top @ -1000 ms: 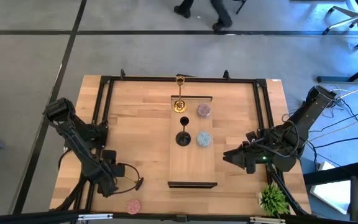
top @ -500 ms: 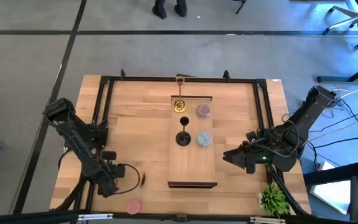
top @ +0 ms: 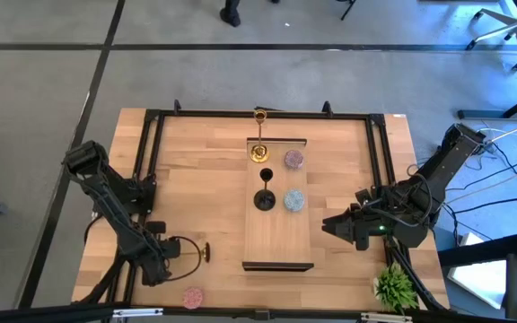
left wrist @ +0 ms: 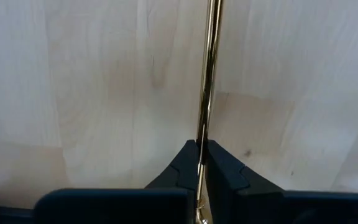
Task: Pick & Place candle stick holders
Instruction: Put the golden candle holder on the shelf
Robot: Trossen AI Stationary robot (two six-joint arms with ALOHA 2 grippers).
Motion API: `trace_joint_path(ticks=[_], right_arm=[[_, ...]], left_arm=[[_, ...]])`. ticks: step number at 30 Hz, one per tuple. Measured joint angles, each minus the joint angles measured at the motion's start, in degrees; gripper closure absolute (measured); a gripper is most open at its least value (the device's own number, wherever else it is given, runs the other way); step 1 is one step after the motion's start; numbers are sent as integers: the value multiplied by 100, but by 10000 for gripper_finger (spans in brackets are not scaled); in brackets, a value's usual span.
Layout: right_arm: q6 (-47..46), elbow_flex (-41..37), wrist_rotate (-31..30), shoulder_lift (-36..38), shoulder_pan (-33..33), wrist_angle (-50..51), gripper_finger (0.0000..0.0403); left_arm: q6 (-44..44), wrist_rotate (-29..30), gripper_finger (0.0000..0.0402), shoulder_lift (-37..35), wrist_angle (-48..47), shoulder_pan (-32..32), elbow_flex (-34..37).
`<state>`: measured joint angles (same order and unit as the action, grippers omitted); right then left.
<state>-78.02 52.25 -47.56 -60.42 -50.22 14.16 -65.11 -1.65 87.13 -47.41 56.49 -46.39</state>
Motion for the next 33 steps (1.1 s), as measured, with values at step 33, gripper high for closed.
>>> trace_joint_path(ticks=[33], right_arm=[[44,0,-32,0,20,-1,149]], left_arm=[[-362,-70,400,-1488,-143,-341,-337]])
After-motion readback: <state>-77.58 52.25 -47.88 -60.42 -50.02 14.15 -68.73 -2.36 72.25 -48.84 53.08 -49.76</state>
